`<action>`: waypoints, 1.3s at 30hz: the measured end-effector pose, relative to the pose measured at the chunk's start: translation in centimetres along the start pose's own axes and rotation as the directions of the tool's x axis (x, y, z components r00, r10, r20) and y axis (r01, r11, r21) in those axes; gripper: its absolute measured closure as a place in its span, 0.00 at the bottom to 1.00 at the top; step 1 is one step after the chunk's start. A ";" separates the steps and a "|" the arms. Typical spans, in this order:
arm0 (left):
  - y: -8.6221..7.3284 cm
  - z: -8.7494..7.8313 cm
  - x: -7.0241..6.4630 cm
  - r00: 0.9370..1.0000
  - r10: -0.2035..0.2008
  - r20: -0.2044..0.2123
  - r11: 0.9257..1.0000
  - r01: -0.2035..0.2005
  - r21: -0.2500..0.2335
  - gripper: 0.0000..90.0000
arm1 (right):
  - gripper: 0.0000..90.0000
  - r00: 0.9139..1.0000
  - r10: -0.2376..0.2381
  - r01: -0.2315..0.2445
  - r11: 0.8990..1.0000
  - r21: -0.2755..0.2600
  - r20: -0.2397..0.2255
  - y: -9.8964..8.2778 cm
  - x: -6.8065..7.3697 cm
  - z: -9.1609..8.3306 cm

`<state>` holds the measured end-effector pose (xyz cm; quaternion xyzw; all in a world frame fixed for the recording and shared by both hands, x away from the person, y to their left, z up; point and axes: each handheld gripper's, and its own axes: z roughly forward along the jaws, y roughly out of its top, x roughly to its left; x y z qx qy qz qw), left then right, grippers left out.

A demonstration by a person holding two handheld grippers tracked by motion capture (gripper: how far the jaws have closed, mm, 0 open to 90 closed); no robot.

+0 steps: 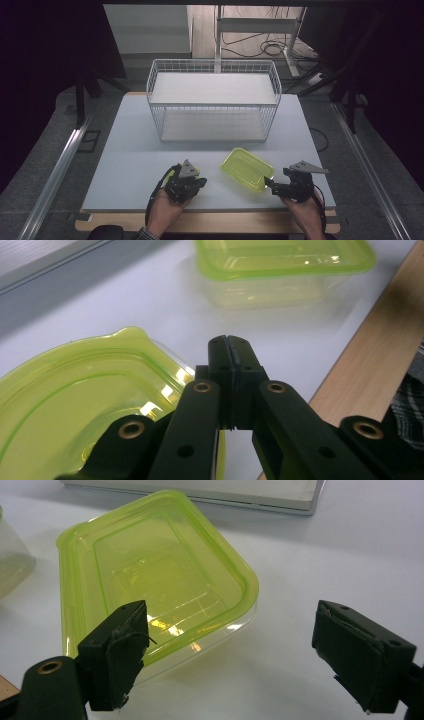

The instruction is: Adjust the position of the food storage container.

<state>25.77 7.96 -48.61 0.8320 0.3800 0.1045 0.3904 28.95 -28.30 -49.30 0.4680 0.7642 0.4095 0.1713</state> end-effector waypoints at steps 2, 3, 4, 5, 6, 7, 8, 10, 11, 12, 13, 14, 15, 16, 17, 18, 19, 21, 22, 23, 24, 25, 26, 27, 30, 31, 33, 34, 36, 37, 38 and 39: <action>-0.4 -0.5 0.7 1.000 -0.009 -0.018 1.000 0.009 0.003 1.00 | 0.17 1.000 0.000 0.000 1.000 0.001 0.000 0.0 0.0 0.0; -0.4 -0.5 0.7 1.000 -0.009 -0.018 1.000 0.009 0.003 1.00 | 0.17 1.000 0.000 0.000 1.000 0.001 0.000 0.0 0.0 0.0; -0.7 -0.9 1.3 0.999 -0.020 -0.030 1.000 0.020 0.003 1.00 | 0.18 1.000 0.001 -0.001 1.000 0.001 0.000 0.0 0.0 0.0; -0.7 -0.9 1.3 0.999 -0.020 -0.030 1.000 0.020 0.003 1.00 | 0.18 1.000 0.001 -0.001 1.000 0.001 0.000 0.0 0.0 0.0; -1.0 -1.3 1.9 0.999 -0.029 -0.045 1.000 0.029 0.003 1.00 | 0.18 1.000 0.000 0.000 1.000 0.000 0.000 0.0 0.1 0.0; -1.0 -1.3 1.9 0.999 -0.029 -0.045 1.000 0.029 0.003 1.00 | 0.18 1.000 0.000 0.000 1.000 0.000 0.000 0.0 0.1 0.0; -1.1 -1.5 2.2 0.998 -0.030 -0.050 1.000 0.030 0.002 1.00 | 0.18 1.000 0.000 0.000 1.000 0.000 -0.001 0.0 0.1 0.0; -1.4 -1.9 2.8 0.997 -0.038 -0.060 0.999 0.038 0.002 1.00 | 0.19 1.000 -0.001 0.001 1.000 0.000 -0.004 0.0 0.1 0.0; -1.5 -2.0 3.1 0.997 -0.046 -0.065 0.999 0.046 -0.001 1.00 | 0.20 1.000 -0.002 0.002 1.000 0.000 -0.005 0.0 0.2 0.0; -1.6 -2.2 3.4 0.996 -0.049 -0.071 0.999 0.050 0.000 1.00 | 0.21 1.000 -0.002 0.002 1.000 0.000 -0.007 0.1 0.2 0.0; -1.7 -2.4 3.7 0.996 -0.050 -0.076 0.999 0.050 0.002 1.00 | 0.22 1.000 -0.002 0.002 1.000 0.002 -0.009 0.1 0.2 0.0; -1.8 -2.5 4.0 0.995 -0.058 -0.081 0.998 0.058 -0.001 1.00 | 0.22 1.000 -0.005 0.005 1.000 0.003 -0.012 0.1 0.3 0.0; -1.9 -2.6 4.3 0.995 -0.060 -0.085 0.998 0.060 -0.002 1.00 | 0.23 1.000 -0.007 0.007 1.000 0.004 -0.013 0.1 0.3 0.0; -2.1 -2.9 5.0 0.993 -0.069 -0.095 0.998 0.068 -0.007 1.00 | 0.24 1.000 -0.008 0.008 1.000 0.007 -0.014 0.1 0.4 0.0; -2.1 -2.9 5.0 0.993 -0.069 -0.095 0.998 0.068 -0.007 1.00 | 0.24 1.000 -0.008 0.008 1.000 0.006 -0.016 0.1 0.4 0.0; -2.2 -3.2 5.7 0.992 -0.078 -0.102 0.997 0.077 -0.013 1.00 | 0.25 1.000 -0.007 0.007 1.000 0.004 -0.015 0.1 0.4 0.0; -2.2 -3.3 6.0 0.990 -0.087 -0.108 0.996 0.085 -0.020 1.00 | 0.26 1.000 -0.007 0.007 1.000 0.005 -0.016 0.1 0.4 -0.1; -2.3 -3.4 6.3 0.989 -0.091 -0.115 0.996 0.089 -0.020 1.00 | 0.26 1.000 -0.009 0.009 1.000 0.003 -0.016 0.1 0.3 -0.1; -2.4 -3.7 6.9 0.987 -0.102 -0.127 0.995 0.099 -0.024 1.00 | 0.27 1.000 -0.008 0.008 1.000 0.002 -0.016 0.1 0.3 -0.1; -2.4 -3.7 6.9 0.987 -0.102 -0.127 0.995 0.099 -0.024 1.00 | 0.27 1.000 -0.008 0.008 1.000 0.002 -0.016 0.1 0.3 -0.1; -2.5 -3.9 7.5 0.984 -0.117 -0.134 0.993 0.114 -0.032 1.00 | 0.27 1.000 -0.006 0.006 1.000 0.002 -0.017 0.1 0.3 -0.1; -2.5 -3.9 7.5 0.984 -0.117 -0.134 0.993 0.114 -0.032 1.00 | 0.27 1.000 -0.006 0.006 1.000 0.002 -0.017 0.1 0.3 -0.1; -2.7 -4.0 7.9 0.982 -0.130 -0.135 0.991 0.126 -0.040 1.00 | 0.28 1.000 -0.003 0.003 1.000 0.001 -0.018 0.1 0.3 -0.1; -2.7 -4.0 7.9 0.982 -0.130 -0.135 0.991 0.126 -0.040 1.00 | 0.28 1.000 -0.003 0.003 1.000 0.001 -0.018 0.1 0.3 -0.1; -2.9 -4.1 8.1 0.982 -0.140 -0.130 0.990 0.134 -0.049 1.00 | 0.29 1.000 -0.003 0.003 1.000 0.003 -0.020 0.1 0.2 -0.1; -2.9 -4.2 8.0 0.982 -0.139 -0.130 0.990 0.133 -0.052 1.00 | 0.31 1.000 -0.003 0.004 1.000 0.004 -0.024 0.1 0.2 -0.1; -3.0 -4.2 7.9 0.982 -0.142 -0.126 0.989 0.135 -0.059 1.00 | 0.33 1.000 -0.002 0.002 1.000 0.006 -0.026 0.2 0.2 -0.2; -3.0 -4.3 7.7 0.984 -0.141 -0.113 0.989 0.133 -0.070 1.00 | 0.34 1.000 -0.003 0.003 1.000 0.005 -0.026 0.2 0.2 -0.2; -3.1 -4.4 7.2 0.986 -0.141 -0.092 0.988 0.134 -0.083 1.00 | 0.37 1.000 -0.004 0.004 1.000 0.004 -0.029 0.4 0.1 -0.2; -3.2 -4.4 7.0 0.987 -0.140 -0.082 0.987 0.133 -0.090 1.00 | 0.40 0.999 -0.002 0.002 1.000 0.003 -0.034 0.5 0.1 -0.2; -3.2 -4.4 6.7 0.988 -0.138 -0.072 0.987 0.131 -0.092 0.99 | 0.42 0.999 0.000 0.000 1.000 0.005 -0.038 0.6 0.1 -0.2; -3.3 -4.3 6.4 0.989 -0.132 -0.063 0.988 0.126 -0.093 0.98 | 0.46 0.999 -0.001 0.001 1.000 0.004 -0.041 0.8 0.1 -0.2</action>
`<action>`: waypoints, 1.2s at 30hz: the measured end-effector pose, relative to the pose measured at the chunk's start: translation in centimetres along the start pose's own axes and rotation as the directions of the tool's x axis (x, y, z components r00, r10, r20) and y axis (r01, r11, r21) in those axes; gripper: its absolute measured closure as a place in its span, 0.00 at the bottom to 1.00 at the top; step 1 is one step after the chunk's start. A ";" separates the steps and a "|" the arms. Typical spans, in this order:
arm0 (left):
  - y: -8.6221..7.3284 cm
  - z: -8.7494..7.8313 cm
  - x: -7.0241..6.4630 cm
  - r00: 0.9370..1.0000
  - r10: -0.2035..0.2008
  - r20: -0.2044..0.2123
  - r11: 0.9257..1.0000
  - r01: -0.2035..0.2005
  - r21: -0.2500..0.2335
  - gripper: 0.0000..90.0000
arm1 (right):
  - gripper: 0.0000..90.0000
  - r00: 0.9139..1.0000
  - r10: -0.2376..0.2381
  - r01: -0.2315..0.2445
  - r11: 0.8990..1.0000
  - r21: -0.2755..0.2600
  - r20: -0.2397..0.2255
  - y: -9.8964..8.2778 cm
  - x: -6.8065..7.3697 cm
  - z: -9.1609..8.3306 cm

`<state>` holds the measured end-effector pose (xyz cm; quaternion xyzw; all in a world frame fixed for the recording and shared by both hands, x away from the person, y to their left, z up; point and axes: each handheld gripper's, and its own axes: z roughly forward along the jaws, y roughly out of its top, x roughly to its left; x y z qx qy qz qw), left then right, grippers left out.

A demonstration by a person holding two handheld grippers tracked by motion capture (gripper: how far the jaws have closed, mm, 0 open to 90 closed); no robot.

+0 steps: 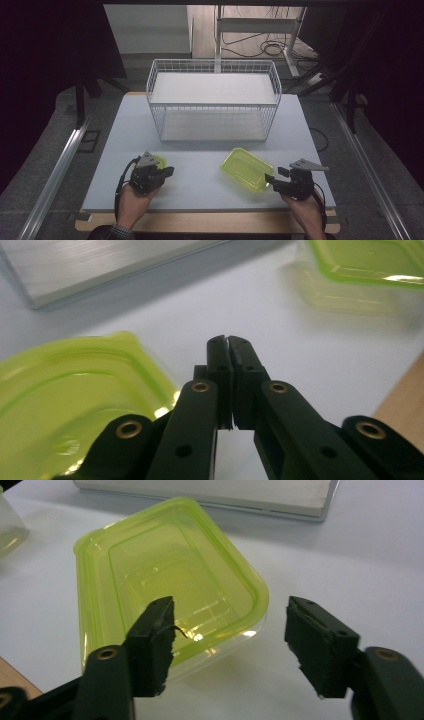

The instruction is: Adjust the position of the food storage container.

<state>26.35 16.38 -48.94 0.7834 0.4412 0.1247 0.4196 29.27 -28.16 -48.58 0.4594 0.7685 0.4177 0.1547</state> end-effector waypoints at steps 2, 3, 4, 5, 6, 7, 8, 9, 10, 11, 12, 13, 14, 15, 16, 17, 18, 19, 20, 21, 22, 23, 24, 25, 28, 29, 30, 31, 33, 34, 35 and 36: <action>-0.2 0.1 -0.3 1.000 0.004 0.009 1.000 -0.004 -0.001 0.97 | 0.51 1.000 0.001 -0.001 1.000 0.001 -0.006 0.2 0.0 0.0; -0.4 0.1 -0.6 1.000 0.016 0.017 1.000 -0.016 0.002 0.97 | 0.54 1.000 -0.001 0.001 1.000 -0.001 -0.013 0.5 0.0 0.1; -0.6 0.3 -1.1 0.999 0.028 0.027 1.000 -0.029 0.004 0.96 | 0.68 1.000 0.001 -0.001 1.000 0.005 -0.030 1.1 0.0 0.4; -0.6 0.3 -1.1 0.999 0.028 0.027 1.000 -0.029 0.004 0.96 | 0.74 0.999 -0.002 0.002 1.000 0.013 -0.039 1.4 0.0 0.5; -0.8 0.5 -1.6 0.999 0.040 0.034 0.999 -0.040 0.006 0.96 | 0.80 0.999 -0.004 0.005 1.000 0.018 -0.041 1.8 0.0 0.8; -0.8 0.7 -1.8 0.998 0.047 0.037 0.999 -0.047 0.009 0.96 | 0.86 0.999 -0.013 0.014 1.000 0.027 -0.040 2.1 0.0 1.1; -0.8 0.7 -1.8 0.998 0.047 0.037 0.999 -0.047 0.009 0.96 | 0.86 0.999 -0.013 0.014 1.000 0.027 -0.040 2.1 0.0 1.1; -0.8 0.8 -2.0 0.998 0.054 0.037 0.998 -0.054 0.010 0.96 | 0.90 0.999 -0.023 0.024 0.999 0.036 -0.034 2.5 0.1 1.5; -0.9 1.0 -2.2 0.997 0.064 0.040 0.998 -0.064 0.012 0.97 | 0.96 0.999 -0.036 0.037 0.998 0.048 -0.019 3.4 0.1 2.3; -0.9 1.0 -2.2 0.997 0.064 0.040 0.998 -0.064 0.012 0.97 | 0.96 0.999 -0.036 0.037 0.998 0.048 -0.019 3.4 0.1 2.3; -0.9 1.1 -2.3 0.997 0.067 0.040 0.998 -0.067 0.012 0.98 | 0.99 0.999 -0.039 0.039 0.998 0.056 -0.005 4.3 -0.1 3.3; -0.9 1.2 -2.4 0.997 0.069 0.043 0.998 -0.069 0.011 0.98 | 0.99 0.999 -0.039 0.039 0.998 0.056 -0.005 4.3 -0.1 3.3; -1.0 1.3 -2.4 0.996 0.072 0.044 0.997 -0.072 0.012 0.98 | 0.99 0.999 -0.036 0.036 0.998 0.059 -0.004 4.8 -0.1 3.7; -1.1 1.4 -2.5 0.996 0.071 0.048 0.997 -0.072 0.016 0.98 | 0.99 0.999 -0.032 0.032 0.997 0.074 -0.001 5.6 -0.1 4.8; -1.1 1.4 -2.5 0.996 0.071 0.048 0.997 -0.072 0.016 0.98 | 0.99 0.999 -0.032 0.032 0.997 0.074 -0.001 5.6 -0.1 4.8; -1.2 1.5 -2.6 0.996 0.076 0.053 0.997 -0.077 0.020 0.98 | 0.99 0.999 -0.036 0.035 0.995 0.098 0.008 6.3 0.2 6.0; -1.2 1.5 -2.6 0.996 0.076 0.053 0.997 -0.077 0.020 0.98 | 0.99 0.999 -0.036 0.035 0.995 0.098 0.008 6.3 0.2 6.0; -1.2 1.6 -2.6 0.995 0.078 0.055 0.997 -0.079 0.021 0.98 | 0.99 0.998 -0.055 0.052 0.991 0.120 0.019 6.8 0.5 7.1; -1.2 1.6 -2.7 0.995 0.079 0.057 0.997 -0.080 0.022 0.98 | 0.99 0.998 -0.055 0.052 0.991 0.120 0.019 6.8 0.5 7.1; -1.3 1.7 -2.8 0.995 0.084 0.061 0.996 -0.085 0.024 0.98 | 0.99 0.996 -0.078 0.071 0.988 0.138 0.050 7.2 0.8 7.9; -1.3 1.8 -2.9 0.994 0.086 0.061 0.996 -0.088 0.025 0.98 | 0.99 0.996 -0.077 0.068 0.987 0.146 0.055 7.3 0.9 8.3; -1.3 1.8 -2.9 0.994 0.088 0.062 0.996 -0.090 0.025 0.98 | 0.99 0.995 -0.078 0.069 0.986 0.153 0.058 7.5 1.0 8.5; -1.3 1.8 -2.9 0.994 0.088 0.062 0.996 -0.090 0.025 0.98 | 0.99 0.995 -0.078 0.069 0.986 0.153 0.058 7.5 1.0 8.5; -1.3 2.0 -3.0 0.994 0.090 0.066 0.995 -0.091 0.027 0.98 | 0.99 0.994 -0.088 0.078 0.984 0.160 0.059 7.7 1.2 8.9; -1.2 2.1 -3.1 0.993 0.093 0.067 0.995 -0.095 0.029 0.98 | 0.99 0.996 -0.082 0.074 0.983 0.168 0.039 7.7 1.5 9.2; -1.2 2.2 -3.2 0.993 0.094 0.070 0.995 -0.097 0.031 0.98 | 0.99 0.996 -0.088 0.082 0.981 0.173 0.026 7.7 1.7 9.4; -1.2 2.3 -3.3 0.993 0.097 0.072 0.994 -0.100 0.032 0.98 | 0.99 0.996 -0.093 0.088 0.979 0.183 0.016 7.6 2.0 9.7; -1.2 2.3 -3.3 0.992 0.099 0.073 0.994 -0.102 0.033 0.98 | 0.99 0.995 -0.096 0.094 0.976 0.194 0.001 7.4 2.4 10.0; -1.2 2.4 -3.6 0.991 0.104 0.079 0.994 -0.107 0.034 0.98 | 0.99 0.992 -0.111 0.120 0.970 0.212 -0.056 6.9 3.7 10.5; -1.2 2.4 -3.6 0.991 0.104 0.079 0.994 -0.107 0.034 0.98 | 0.99 0.992 -0.111 0.120 0.970 0.212 -0.056 6.9 3.7 10.5; -1.2 2.6 -3.7 0.991 0.107 0.082 0.993 -0.110 0.039 0.98 | 0.99 0.988 -0.133 0.148 0.967 0.208 -0.081 6.8 4.5 10.2; -1.2 2.6 -3.7 0.991 0.107 0.082 0.993 -0.110 0.039 0.98 | 0.99 0.988 -0.133 0.148 0.967 0.208 -0.081 6.8 4.5 10.2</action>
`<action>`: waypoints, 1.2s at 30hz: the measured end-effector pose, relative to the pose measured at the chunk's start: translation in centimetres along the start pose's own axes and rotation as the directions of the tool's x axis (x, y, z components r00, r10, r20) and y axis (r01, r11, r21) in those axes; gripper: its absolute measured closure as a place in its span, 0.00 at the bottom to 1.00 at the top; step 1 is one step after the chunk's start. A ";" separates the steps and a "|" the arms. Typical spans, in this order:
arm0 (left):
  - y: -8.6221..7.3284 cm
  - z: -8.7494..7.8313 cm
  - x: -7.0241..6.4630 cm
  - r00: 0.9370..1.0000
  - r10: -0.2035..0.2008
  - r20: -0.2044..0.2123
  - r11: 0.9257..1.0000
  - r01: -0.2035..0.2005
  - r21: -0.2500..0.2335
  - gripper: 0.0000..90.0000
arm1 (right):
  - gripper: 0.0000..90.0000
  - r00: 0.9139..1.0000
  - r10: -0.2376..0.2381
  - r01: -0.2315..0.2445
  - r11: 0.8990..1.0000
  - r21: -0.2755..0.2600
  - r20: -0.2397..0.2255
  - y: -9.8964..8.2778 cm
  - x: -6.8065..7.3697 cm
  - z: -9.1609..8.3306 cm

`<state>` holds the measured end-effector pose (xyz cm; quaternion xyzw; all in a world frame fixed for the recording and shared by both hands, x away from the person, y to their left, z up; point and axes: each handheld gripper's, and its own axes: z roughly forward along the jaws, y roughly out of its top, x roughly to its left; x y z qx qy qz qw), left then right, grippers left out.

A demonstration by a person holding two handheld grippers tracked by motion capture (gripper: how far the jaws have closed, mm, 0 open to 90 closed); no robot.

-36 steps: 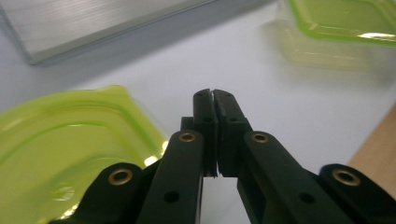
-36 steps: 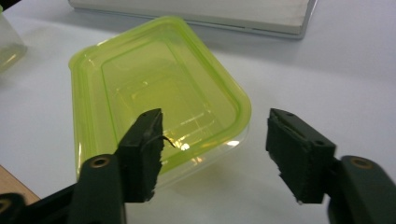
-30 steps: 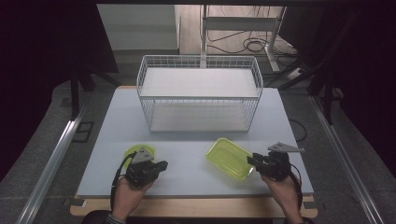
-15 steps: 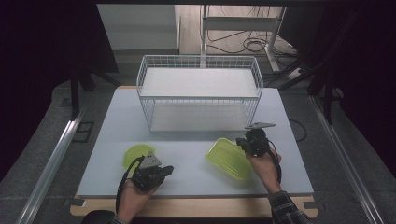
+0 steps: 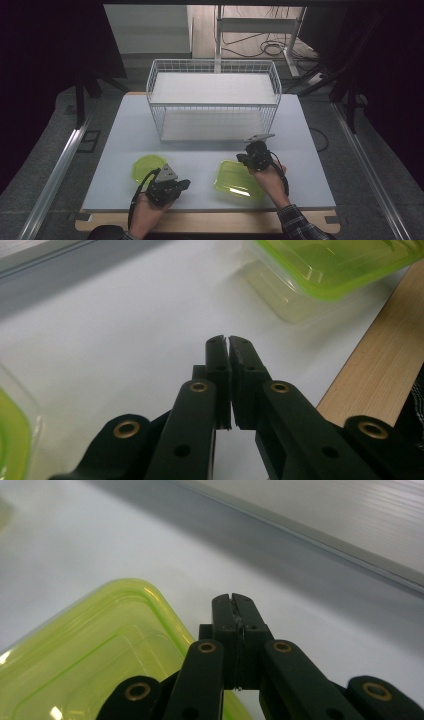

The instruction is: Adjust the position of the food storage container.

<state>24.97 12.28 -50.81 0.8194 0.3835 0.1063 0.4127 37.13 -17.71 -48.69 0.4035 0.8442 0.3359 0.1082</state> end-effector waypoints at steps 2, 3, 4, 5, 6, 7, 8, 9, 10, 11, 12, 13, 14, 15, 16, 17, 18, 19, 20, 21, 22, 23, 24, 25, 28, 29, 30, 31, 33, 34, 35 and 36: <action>0.0 0.2 -0.2 1.000 0.005 0.004 1.000 -0.005 0.004 0.98 | 0.99 1.000 -0.004 0.004 1.000 -0.031 -0.001 -0.1 0.1 -1.1; 0.1 0.4 -0.4 1.000 0.009 0.011 1.000 -0.009 0.007 0.98 | 0.99 1.000 -0.001 0.002 0.998 -0.069 0.018 -0.8 -0.2 -2.6; 0.1 0.4 -0.4 1.000 0.009 0.011 1.000 -0.009 0.007 0.98 | 0.99 1.000 -0.001 0.002 0.998 -0.069 0.018 -0.8 -0.2 -2.6; 0.3 0.8 -0.6 1.000 0.015 0.017 1.000 -0.015 0.011 0.98 | 0.99 0.999 0.024 -0.020 0.996 -0.091 0.037 -1.9 -0.8 -4.3; 0.3 0.8 -0.6 1.000 0.015 0.017 1.000 -0.015 0.011 0.98 | 0.99 0.999 0.024 -0.020 0.996 -0.091 0.037 -1.9 -0.8 -4.3; 0.3 1.0 -0.8 1.000 0.019 0.019 1.000 -0.019 0.015 0.98 | 0.99 0.998 0.036 -0.030 0.994 -0.102 0.057 -3.4 -1.3 -5.8; 0.6 1.4 -1.0 0.999 0.027 0.024 0.999 -0.028 0.019 0.98 | 0.99 0.997 0.038 -0.031 0.994 -0.103 0.070 -4.2 -1.5 -6.4; 0.6 1.4 -1.0 0.999 0.027 0.024 0.999 -0.028 0.019 0.98 | 0.99 0.997 0.038 -0.031 0.994 -0.103 0.070 -4.2 -1.5 -6.4; 0.9 1.9 -1.3 0.999 0.038 0.028 0.999 -0.039 0.026 0.98 | 0.99 0.994 0.052 -0.041 0.994 -0.102 0.099 -6.0 -1.9 -7.6; 1.1 2.2 -1.4 0.999 0.044 0.027 0.999 -0.045 0.029 0.98 | 0.99 0.991 0.063 -0.051 0.994 -0.097 0.117 -6.8 -2.2 -8.1; 1.1 2.2 -1.4 0.999 0.044 0.027 0.999 -0.045 0.029 0.98 | 0.99 0.991 0.063 -0.051 0.994 -0.097 0.117 -6.8 -2.2 -8.1; 1.3 2.5 -1.5 0.998 0.047 0.030 0.998 -0.048 0.033 0.98 | 0.99 0.987 0.098 -0.087 0.993 -0.085 0.129 -8.2 -2.5 -8.7; 1.5 2.9 -1.6 0.998 0.050 0.029 0.998 -0.051 0.036 0.98 | 0.99 0.987 0.106 -0.097 0.992 -0.077 0.122 -8.7 -2.5 -8.9; 1.9 3.5 -1.6 0.998 0.048 0.027 0.998 -0.049 0.042 0.98 | 0.98 0.987 0.109 -0.102 0.993 -0.064 0.118 -9.1 -2.4 -8.9; 2.1 3.8 -1.5 0.999 0.042 0.027 0.998 -0.044 0.042 0.98 | 0.98 0.987 0.111 -0.106 0.993 -0.051 0.114 -9.4 -2.3 -8.8; 2.1 3.8 -1.5 0.999 0.042 0.027 0.998 -0.044 0.042 0.98 | 0.98 0.987 0.111 -0.106 0.993 -0.051 0.114 -9.4 -2.3 -8.8; 2.3 4.2 -1.5 0.999 0.040 0.031 0.998 -0.042 0.045 0.98 | 0.98 0.988 0.111 -0.108 0.993 -0.039 0.107 -9.6 -2.1 -8.7; 2.7 5.0 -1.3 0.999 0.035 0.028 0.998 -0.037 0.054 0.98 | 0.98 0.989 0.114 -0.113 0.993 -0.021 0.090 -9.6 -2.0 -8.2; 2.9 5.4 -1.2 0.999 0.038 0.026 0.997 -0.040 0.061 0.98 | 0.98 0.990 0.116 -0.115 0.993 -0.015 0.084 -9.4 -1.9 -7.9; 3.0 5.7 -1.0 0.999 0.034 0.025 0.997 -0.036 0.063 0.98 | 0.98 0.990 0.117 -0.116 0.993 -0.010 0.081 -9.2 -1.9 -7.5; 3.0 5.7 -1.0 0.999 0.034 0.025 0.997 -0.036 0.063 0.98 | 0.98 0.990 0.117 -0.116 0.993 -0.010 0.081 -9.2 -1.9 -7.5; 3.0 6.1 -0.8 0.999 0.018 0.037 0.998 -0.021 0.067 0.98 | 0.98 0.990 0.112 -0.113 0.994 0.006 0.087 -8.7 -1.9 -6.8; 3.0 6.1 -0.8 0.999 0.018 0.037 0.998 -0.021 0.067 0.98 | 0.98 0.990 0.112 -0.113 0.994 0.006 0.087 -8.7 -1.9 -6.8; 3.0 6.1 -0.7 0.999 0.019 0.042 0.997 -0.022 0.071 0.98 | 0.98 0.989 0.117 -0.118 0.993 0.014 0.088 -8.4 -1.9 -6.5; 2.4 5.8 -0.9 0.998 0.014 0.054 0.996 -0.019 0.091 0.97 | 0.97 0.990 0.109 -0.112 0.993 0.029 0.083 -7.3 -2.0 -5.2; 2.3 5.6 -0.9 0.998 0.013 0.055 0.996 -0.018 0.091 0.97 | 0.97 0.991 0.105 -0.107 0.994 0.028 0.080 -6.9 -2.0 -4.9; 2.1 5.4 -0.9 0.998 0.012 0.058 0.995 -0.018 0.094 0.96 | 0.97 0.992 0.100 -0.102 0.994 0.028 0.071 -6.5 -2.0 -4.6; 2.1 5.4 -0.9 0.998 0.012 0.058 0.995 -0.018 0.094 0.96 | 0.97 0.992 0.100 -0.102 0.994 0.028 0.071 -6.5 -2.0 -4.6; 1.7 4.8 -1.0 0.998 0.008 0.059 0.995 -0.014 0.101 0.96 | 0.97 0.996 0.081 -0.083 0.996 0.030 0.047 -5.6 -1.6 -3.5; 1.7 4.8 -1.0 0.998 0.008 0.059 0.995 -0.014 0.101 0.96 | 0.97 0.996 0.081 -0.083 0.996 0.030 0.047 -5.6 -1.6 -3.5; 1.6 4.6 -1.1 0.998 0.008 0.059 0.995 -0.014 0.102 0.96 | 0.97 0.997 0.068 -0.069 0.997 0.037 0.030 -5.1 -1.3 -2.8; 1.5 4.3 -1.1 0.999 0.006 0.052 0.994 -0.012 0.104 0.96 | 0.97 0.997 0.068 -0.069 0.997 0.037 0.030 -5.1 -1.3 -2.8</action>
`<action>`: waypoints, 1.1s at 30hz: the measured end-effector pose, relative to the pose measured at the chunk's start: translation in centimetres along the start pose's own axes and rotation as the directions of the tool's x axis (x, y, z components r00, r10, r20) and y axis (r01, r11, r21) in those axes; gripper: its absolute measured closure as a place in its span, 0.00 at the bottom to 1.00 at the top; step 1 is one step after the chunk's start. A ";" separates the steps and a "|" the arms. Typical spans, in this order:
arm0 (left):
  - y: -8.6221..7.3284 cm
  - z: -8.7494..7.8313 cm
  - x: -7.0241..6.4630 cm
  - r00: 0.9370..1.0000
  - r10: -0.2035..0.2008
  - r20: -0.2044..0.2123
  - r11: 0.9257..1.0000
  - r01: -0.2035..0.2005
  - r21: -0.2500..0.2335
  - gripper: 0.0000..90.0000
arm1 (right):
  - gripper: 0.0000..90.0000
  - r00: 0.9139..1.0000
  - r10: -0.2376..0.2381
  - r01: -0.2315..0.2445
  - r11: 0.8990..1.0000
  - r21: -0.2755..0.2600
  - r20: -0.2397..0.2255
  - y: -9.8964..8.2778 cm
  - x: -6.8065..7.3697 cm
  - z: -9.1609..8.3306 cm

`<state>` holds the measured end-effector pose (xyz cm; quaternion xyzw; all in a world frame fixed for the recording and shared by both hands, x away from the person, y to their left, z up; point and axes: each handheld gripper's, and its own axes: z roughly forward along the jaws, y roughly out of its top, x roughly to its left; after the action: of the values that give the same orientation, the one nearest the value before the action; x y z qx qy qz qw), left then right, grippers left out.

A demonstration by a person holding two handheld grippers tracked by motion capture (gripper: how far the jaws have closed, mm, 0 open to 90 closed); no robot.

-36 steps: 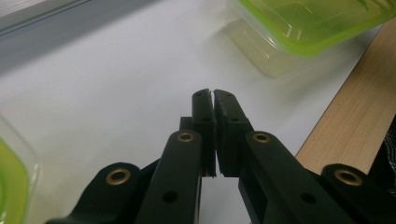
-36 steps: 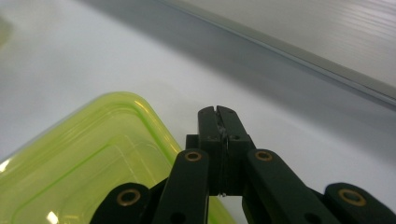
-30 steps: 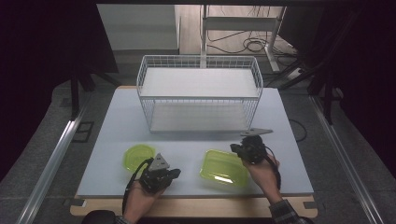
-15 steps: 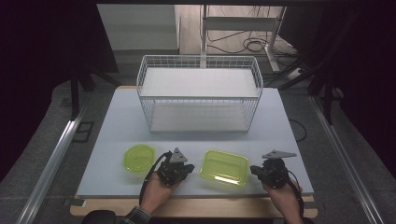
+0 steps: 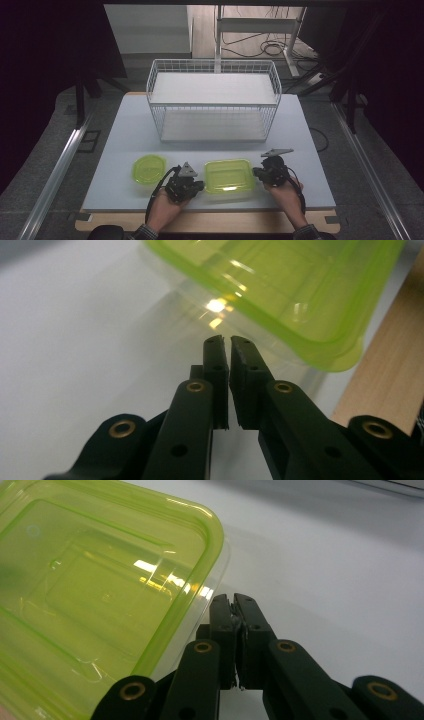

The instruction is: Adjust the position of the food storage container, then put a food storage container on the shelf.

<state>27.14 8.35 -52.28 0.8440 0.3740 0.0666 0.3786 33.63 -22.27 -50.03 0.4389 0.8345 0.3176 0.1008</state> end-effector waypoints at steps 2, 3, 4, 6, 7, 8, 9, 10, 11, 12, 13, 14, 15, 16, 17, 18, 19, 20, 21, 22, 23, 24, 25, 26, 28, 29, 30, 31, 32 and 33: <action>-0.6 -0.6 0.1 1.000 -0.002 -0.021 1.000 0.003 0.010 0.95 | 0.96 1.000 -0.023 0.023 1.000 0.006 -0.018 0.7 0.6 1.0; -0.6 -0.6 0.1 1.000 -0.002 -0.021 1.000 0.003 0.010 0.95 | 0.96 0.999 -0.031 0.031 1.000 0.003 -0.023 0.8 0.8 1.2; -0.8 -0.9 0.2 1.000 -0.011 -0.029 1.000 0.012 0.012 0.95 | 0.96 0.999 -0.031 0.031 1.000 0.003 -0.023 0.8 0.8 1.2; -1.3 -1.5 0.3 0.999 -0.010 -0.051 1.000 0.011 0.013 0.93 | 0.93 0.999 -0.050 0.050 0.999 -0.020 0.000 0.8 0.7 0.9; -1.8 -2.2 0.4 0.999 -0.015 -0.053 1.000 0.015 -0.002 0.90 | 0.92 0.999 -0.050 0.050 0.998 -0.032 0.007 0.7 0.6 0.6; -1.8 -2.2 0.4 0.999 -0.015 -0.053 1.000 0.015 -0.002 0.87 | 0.92 0.999 -0.050 0.050 0.998 -0.032 0.007 0.7 0.6 0.6; -2.0 -2.6 0.4 0.999 -0.014 -0.050 1.000 0.013 -0.019 0.87 | 0.90 0.999 -0.049 0.049 0.998 -0.043 0.014 0.5 0.3 0.2; -2.3 -3.3 0.2 0.998 0.003 -0.055 0.999 -0.006 -0.050 0.76 | 0.84 0.999 -0.047 0.048 0.996 -0.072 0.018 0.0 0.0 -0.7; -2.4 -3.6 0.1 0.998 0.012 -0.065 0.998 -0.016 -0.063 0.71 | 0.81 0.999 -0.048 0.050 0.995 -0.087 0.021 -0.2 -0.1 -1.2; -2.6 -3.8 -0.1 0.997 0.025 -0.074 0.997 -0.030 -0.074 0.65 | 0.78 0.998 -0.056 0.058 0.993 -0.101 0.023 -0.4 -0.2 -1.6; -2.6 -3.8 -0.1 0.997 0.025 -0.074 0.997 -0.030 -0.074 0.58 | 0.75 0.998 -0.056 0.059 0.992 -0.116 0.026 -0.6 -0.2 -2.1; -2.9 -4.3 -0.3 0.995 0.051 -0.091 0.994 -0.059 -0.096 0.52 | 0.72 0.998 -0.056 0.059 0.990 -0.131 0.026 -0.8 -0.2 -2.5; -3.2 -4.5 -0.4 0.993 0.060 -0.098 0.992 -0.070 -0.103 0.45 | 0.68 0.998 -0.056 0.059 0.988 -0.144 0.022 -0.9 -0.2 -2.8; -3.4 -4.6 -0.4 0.993 0.065 -0.102 0.991 -0.076 -0.107 0.40 | 0.63 0.998 -0.057 0.060 0.986 -0.155 0.021 -1.1 -0.1 -3.0; -3.4 -4.6 -0.4 0.993 0.065 -0.102 0.991 -0.076 -0.107 0.36 | 0.57 0.998 -0.059 0.062 0.985 -0.161 0.023 -1.3 -0.1 -3.2; -3.6 -4.6 -0.4 0.993 0.063 -0.101 0.991 -0.074 -0.110 0.36 | 0.57 0.998 -0.059 0.062 0.985 -0.161 0.023 -1.3 -0.1 -3.2; -3.9 -4.7 -0.3 0.995 0.049 -0.082 0.992 -0.059 -0.113 0.28 | 0.45 0.998 -0.064 0.067 0.983 -0.170 0.022 -1.7 0.0 -3.2; -4.0 -4.7 -0.3 0.996 0.042 -0.075 0.992 -0.051 -0.113 0.25 | 0.41 0.998 -0.066 0.069 0.983 -0.168 0.024 -2.0 0.0 -3.2; -4.1 -4.6 -0.3 0.997 0.042 -0.070 0.993 -0.050 -0.110 0.22 | 0.37 0.997 -0.070 0.074 0.984 -0.163 0.028 -2.2 0.0 -3.2; -4.1 -4.6 -0.3 0.997 0.042 -0.070 0.993 -0.050 -0.110 0.18 | 0.37 0.997 -0.070 0.074 0.984 -0.163 0.028 -2.2 0.0 -3.2; -4.1 -4.6 -0.5 0.996 0.048 -0.069 0.993 -0.056 -0.106 0.17 | 0.30 0.997 -0.075 0.079 0.984 -0.162 0.034 -2.6 0.0 -3.1; -4.1 -4.6 -0.5 0.996 0.052 -0.069 0.993 -0.059 -0.105 0.15 | 0.27 0.997 -0.073 0.077 0.984 -0.158 0.030 -2.7 -0.1 -3.0; -4.2 -4.6 -0.6 0.996 0.057 -0.070 0.993 -0.064 -0.103 0.14 | 0.24 0.997 -0.072 0.075 0.984 -0.161 0.022 -2.8 -0.2 -3.0; -4.2 -4.6 -0.6 0.996 0.057 -0.070 0.993 -0.064 -0.103 0.12 | 0.22 0.998 -0.068 0.069 0.984 -0.164 0.011 -2.9 -0.3 -3.0; -4.2 -4.5 -0.8 0.994 0.070 -0.080 0.992 -0.078 -0.100 0.11 | 0.17 0.998 -0.061 0.057 0.984 -0.167 -0.017 -2.9 -0.4 -2.9; -4.4 -4.3 -0.8 0.992 0.091 -0.092 0.991 -0.099 -0.085 0.10 | 0.15 0.998 -0.061 0.056 0.984 -0.167 -0.025 -3.0 -0.4 -2.8; -4.4 -4.3 -0.8 0.992 0.091 -0.092 0.991 -0.099 -0.085 0.09 | 0.15 0.998 -0.061 0.056 0.984 -0.167 -0.025 -3.0 -0.4 -2.8; -4.5 -4.2 -0.8 0.989 0.106 -0.103 0.991 -0.114 -0.077 0.09 | 0.13 0.998 -0.064 0.058 0.984 -0.168 -0.027 -3.0 -0.4 -2.7; -4.5 -4.1 -0.9 0.988 0.114 -0.108 0.990 -0.122 -0.072 0.08 | 0.12 0.998 -0.062 0.057 0.984 -0.168 -0.025 -3.0 -0.3 -2.7; -4.6 -4.1 -0.9 0.986 0.124 -0.115 0.989 -0.132 -0.071 0.08 | 0.11 0.998 -0.062 0.057 0.984 -0.169 -0.025 -3.0 -0.3 -2.7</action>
<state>22.24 12.12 -52.43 0.8459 0.3364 0.1517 0.3851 30.64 -24.94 -49.84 0.3987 0.8188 0.3905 0.1343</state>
